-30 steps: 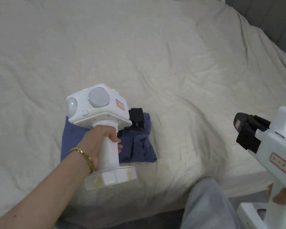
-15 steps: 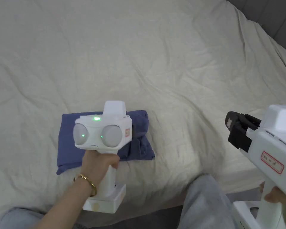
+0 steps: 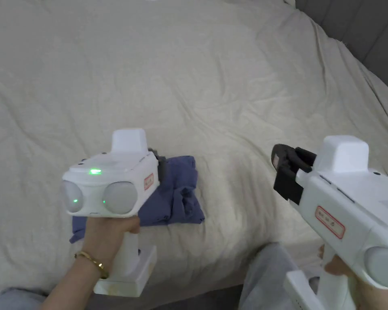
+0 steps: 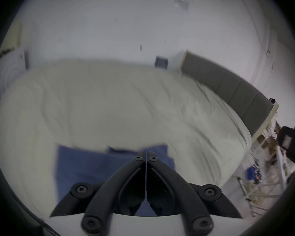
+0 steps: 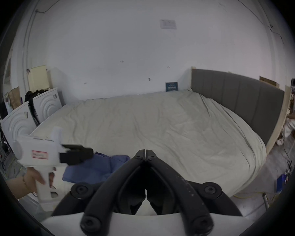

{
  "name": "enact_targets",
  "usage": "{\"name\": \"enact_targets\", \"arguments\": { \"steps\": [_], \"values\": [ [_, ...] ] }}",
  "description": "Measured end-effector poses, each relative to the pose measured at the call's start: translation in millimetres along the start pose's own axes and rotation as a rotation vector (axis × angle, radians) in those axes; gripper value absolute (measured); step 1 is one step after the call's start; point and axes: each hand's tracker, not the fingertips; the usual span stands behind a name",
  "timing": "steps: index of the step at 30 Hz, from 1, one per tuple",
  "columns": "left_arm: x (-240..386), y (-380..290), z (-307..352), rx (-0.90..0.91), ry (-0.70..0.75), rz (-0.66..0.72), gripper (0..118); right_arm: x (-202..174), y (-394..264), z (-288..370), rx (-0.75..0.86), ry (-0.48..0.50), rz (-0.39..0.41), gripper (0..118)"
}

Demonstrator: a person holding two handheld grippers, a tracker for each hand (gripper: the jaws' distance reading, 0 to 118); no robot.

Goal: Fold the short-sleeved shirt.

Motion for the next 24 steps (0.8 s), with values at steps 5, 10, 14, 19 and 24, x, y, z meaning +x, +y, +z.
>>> {"name": "enact_targets", "arguments": {
  "steps": [5,10,14,19,24],
  "values": [
    [-40.0,5.9,65.9,0.228,0.251,-0.062,1,-58.9,5.9,-38.9,0.034,0.119,0.031,2],
    [-67.6,-8.7,102.3,0.258,0.394,-0.095,1,-124.3,-16.7,-99.8,-0.013,0.184,0.026,2],
    [-77.4,-22.5,115.0,0.245,0.424,-0.095,1,-156.1,-54.5,-152.6,-0.172,0.176,0.030,2],
    [-85.6,-31.3,114.4,0.214,0.415,-0.055,1,-158.1,-100.1,-188.1,-0.339,0.039,0.059,2],
    [-93.1,-17.3,103.0,0.169,0.316,-0.025,64,-157.3,-103.9,-192.6,-0.330,0.037,0.057,2]
  ]
}}
